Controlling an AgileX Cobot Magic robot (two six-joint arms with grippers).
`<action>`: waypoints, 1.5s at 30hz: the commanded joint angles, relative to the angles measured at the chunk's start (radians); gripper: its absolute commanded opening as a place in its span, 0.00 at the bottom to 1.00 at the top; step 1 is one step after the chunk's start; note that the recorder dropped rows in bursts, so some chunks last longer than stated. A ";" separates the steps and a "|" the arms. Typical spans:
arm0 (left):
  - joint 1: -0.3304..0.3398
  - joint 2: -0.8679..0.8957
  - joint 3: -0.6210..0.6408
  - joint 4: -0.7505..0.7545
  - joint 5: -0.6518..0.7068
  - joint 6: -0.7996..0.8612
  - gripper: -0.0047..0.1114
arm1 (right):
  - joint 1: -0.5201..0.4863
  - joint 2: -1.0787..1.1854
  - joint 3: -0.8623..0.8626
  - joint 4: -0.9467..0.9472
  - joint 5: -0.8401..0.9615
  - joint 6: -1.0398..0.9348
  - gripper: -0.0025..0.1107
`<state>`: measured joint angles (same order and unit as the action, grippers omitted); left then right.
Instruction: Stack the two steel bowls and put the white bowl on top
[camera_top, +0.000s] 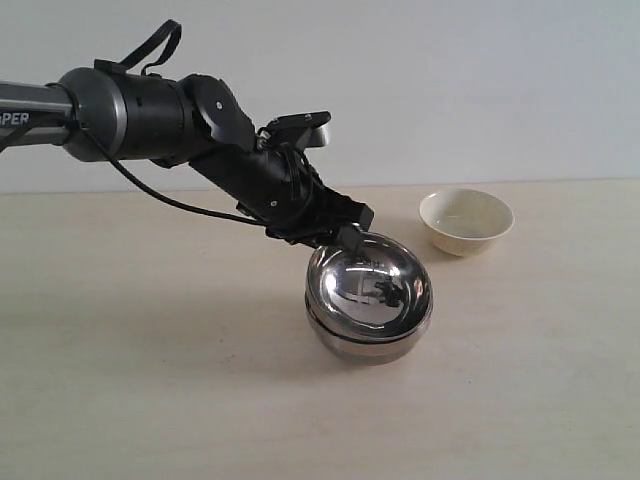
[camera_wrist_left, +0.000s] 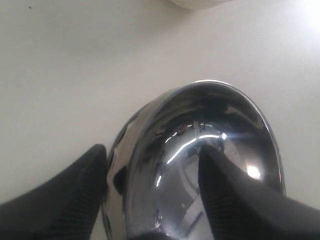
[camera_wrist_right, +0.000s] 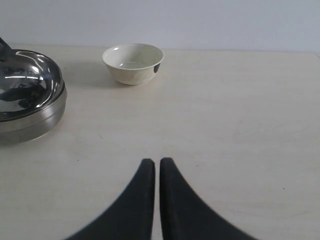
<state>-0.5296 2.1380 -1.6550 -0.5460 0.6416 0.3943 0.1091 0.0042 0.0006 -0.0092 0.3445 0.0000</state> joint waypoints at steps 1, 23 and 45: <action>0.001 -0.012 -0.003 0.008 -0.001 0.063 0.48 | 0.003 -0.004 -0.001 -0.001 -0.004 0.000 0.03; 0.001 -0.027 -0.002 0.038 -0.076 0.137 0.07 | 0.003 -0.004 -0.001 -0.001 -0.004 0.000 0.03; -0.015 -0.018 0.096 0.030 -0.259 0.175 0.07 | 0.003 -0.004 -0.001 -0.001 -0.004 0.000 0.03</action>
<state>-0.5361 2.1189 -1.5634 -0.5076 0.4240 0.5596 0.1091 0.0042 0.0006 -0.0092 0.3445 0.0000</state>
